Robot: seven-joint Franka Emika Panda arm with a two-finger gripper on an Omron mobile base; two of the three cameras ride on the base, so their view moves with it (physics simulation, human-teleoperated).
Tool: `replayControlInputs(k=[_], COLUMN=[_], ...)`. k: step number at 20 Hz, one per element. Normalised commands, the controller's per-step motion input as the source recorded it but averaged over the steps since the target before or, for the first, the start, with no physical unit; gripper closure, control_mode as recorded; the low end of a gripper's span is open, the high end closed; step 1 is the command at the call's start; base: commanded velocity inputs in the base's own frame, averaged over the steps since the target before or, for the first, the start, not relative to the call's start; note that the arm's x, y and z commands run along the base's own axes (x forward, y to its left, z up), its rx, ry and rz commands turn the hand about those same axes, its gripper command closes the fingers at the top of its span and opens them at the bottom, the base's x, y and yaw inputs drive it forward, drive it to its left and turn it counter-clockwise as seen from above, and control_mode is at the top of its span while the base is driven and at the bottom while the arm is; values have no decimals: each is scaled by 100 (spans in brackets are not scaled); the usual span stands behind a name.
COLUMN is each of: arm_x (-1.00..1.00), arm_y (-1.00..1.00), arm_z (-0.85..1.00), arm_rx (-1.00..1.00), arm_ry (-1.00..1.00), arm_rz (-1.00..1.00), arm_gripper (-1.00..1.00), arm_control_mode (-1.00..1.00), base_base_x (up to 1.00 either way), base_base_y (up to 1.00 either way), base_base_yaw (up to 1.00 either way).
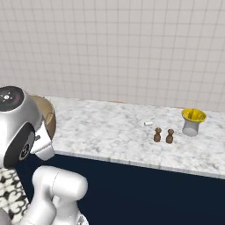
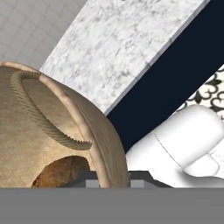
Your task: Open the cabinet, pick up the bread from the cabinet and place it in the basket. Then move the basket to the dining counter.
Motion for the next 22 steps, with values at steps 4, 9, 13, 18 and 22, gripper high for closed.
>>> replayControlInputs(k=[4,9,13,18,22], arm_x=[100,100,100,100,100], arm_y=[-25,-17,-16,-22,-29], arm_z=[-6,-73,-100,-57,-1], arm_rx=[9,6,2,12,5], arm_ry=[6,1,0,-12,-3], arm_rz=[0,0,0,0,-15], arm_gripper=[100,100,100,100,100], arm_control_mode=[-100,-100,-100,-100,-100], base_base_x=[0,0,0,0,0], base_base_y=[0,0,0,0,0], base_base_yaw=[0,0,0,0,0])
